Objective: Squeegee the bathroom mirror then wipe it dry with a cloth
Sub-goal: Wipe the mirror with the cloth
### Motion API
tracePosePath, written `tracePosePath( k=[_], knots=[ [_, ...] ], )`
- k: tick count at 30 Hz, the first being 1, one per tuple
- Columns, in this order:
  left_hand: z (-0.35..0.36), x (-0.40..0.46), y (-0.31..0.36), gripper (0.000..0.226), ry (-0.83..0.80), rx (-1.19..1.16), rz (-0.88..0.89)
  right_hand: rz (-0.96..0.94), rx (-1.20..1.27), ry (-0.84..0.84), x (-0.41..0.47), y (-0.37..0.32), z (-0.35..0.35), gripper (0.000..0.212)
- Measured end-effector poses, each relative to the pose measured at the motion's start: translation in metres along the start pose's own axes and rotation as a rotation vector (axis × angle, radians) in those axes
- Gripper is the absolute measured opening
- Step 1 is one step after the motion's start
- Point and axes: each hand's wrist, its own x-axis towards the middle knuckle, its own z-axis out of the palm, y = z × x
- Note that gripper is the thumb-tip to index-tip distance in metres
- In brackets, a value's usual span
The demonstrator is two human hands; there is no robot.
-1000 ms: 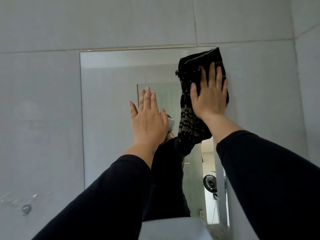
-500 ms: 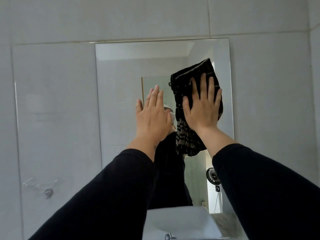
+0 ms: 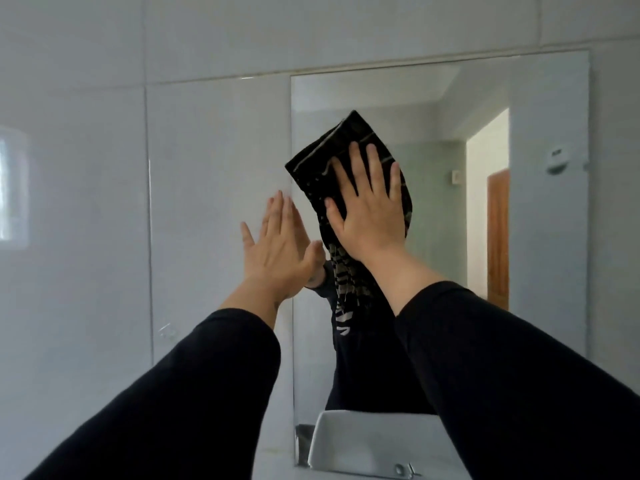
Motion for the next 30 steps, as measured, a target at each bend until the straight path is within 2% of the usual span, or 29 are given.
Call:
tracePosePath(
  k=[6,14,24,30],
  knots=[
    [0.013,-0.010,-0.031,0.088,-0.090,0.091,0.049,-0.050,0.002,-0.009,0.007,-0.033,0.006,0.063],
    [0.015,-0.017,-0.027,0.081,-0.086,0.019,0.041,-0.149,0.013,-0.005,-0.021,-0.044,0.013,0.061],
    [0.027,-0.032,-0.014,0.062,-0.093,0.076,-0.032,-0.224,-0.020,0.004,-0.048,-0.027,0.013,0.060],
    [0.027,-0.033,-0.003,0.067,-0.088,0.090,-0.082,-0.153,-0.006,-0.012,-0.068,0.006,0.008,0.059]
  ],
)
